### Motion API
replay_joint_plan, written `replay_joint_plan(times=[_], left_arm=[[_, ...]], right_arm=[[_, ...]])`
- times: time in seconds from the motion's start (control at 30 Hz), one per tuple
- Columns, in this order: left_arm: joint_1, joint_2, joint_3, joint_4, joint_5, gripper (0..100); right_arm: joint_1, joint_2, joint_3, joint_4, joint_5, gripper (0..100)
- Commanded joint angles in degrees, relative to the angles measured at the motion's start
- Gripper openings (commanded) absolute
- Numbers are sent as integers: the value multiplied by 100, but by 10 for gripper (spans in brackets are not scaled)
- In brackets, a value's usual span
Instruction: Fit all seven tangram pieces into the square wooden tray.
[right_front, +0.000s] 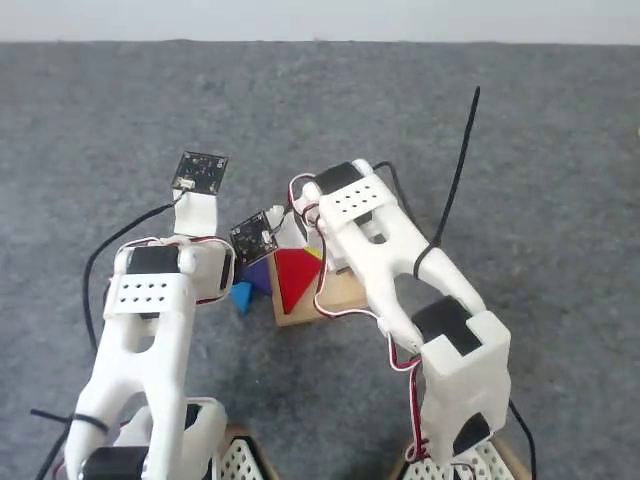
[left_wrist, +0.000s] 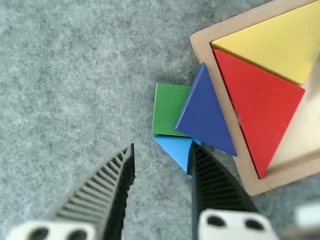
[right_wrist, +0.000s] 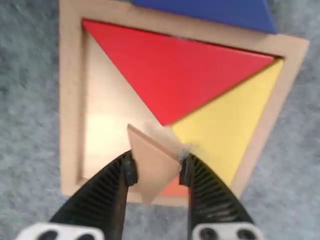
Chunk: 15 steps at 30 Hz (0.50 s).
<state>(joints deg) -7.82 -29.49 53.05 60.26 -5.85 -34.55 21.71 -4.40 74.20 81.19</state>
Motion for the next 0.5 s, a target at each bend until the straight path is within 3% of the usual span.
replay_joint_plan(times=[0.0, 0.1, 0.3, 0.47], left_arm=[[18, -35, -48, -114, -79, 166], [26, -35, -48, -97, -79, 166], [35, -35, -48, -97, -79, 166], [35, -35, -48, -97, -79, 166]], right_arm=[[-40, -22, -360, -75, -255, 197], [-40, -40, -369, -92, -264, 243], [66, -75, -369, -75, -290, 243], [611, -40, -554, -57, -1336, 242]])
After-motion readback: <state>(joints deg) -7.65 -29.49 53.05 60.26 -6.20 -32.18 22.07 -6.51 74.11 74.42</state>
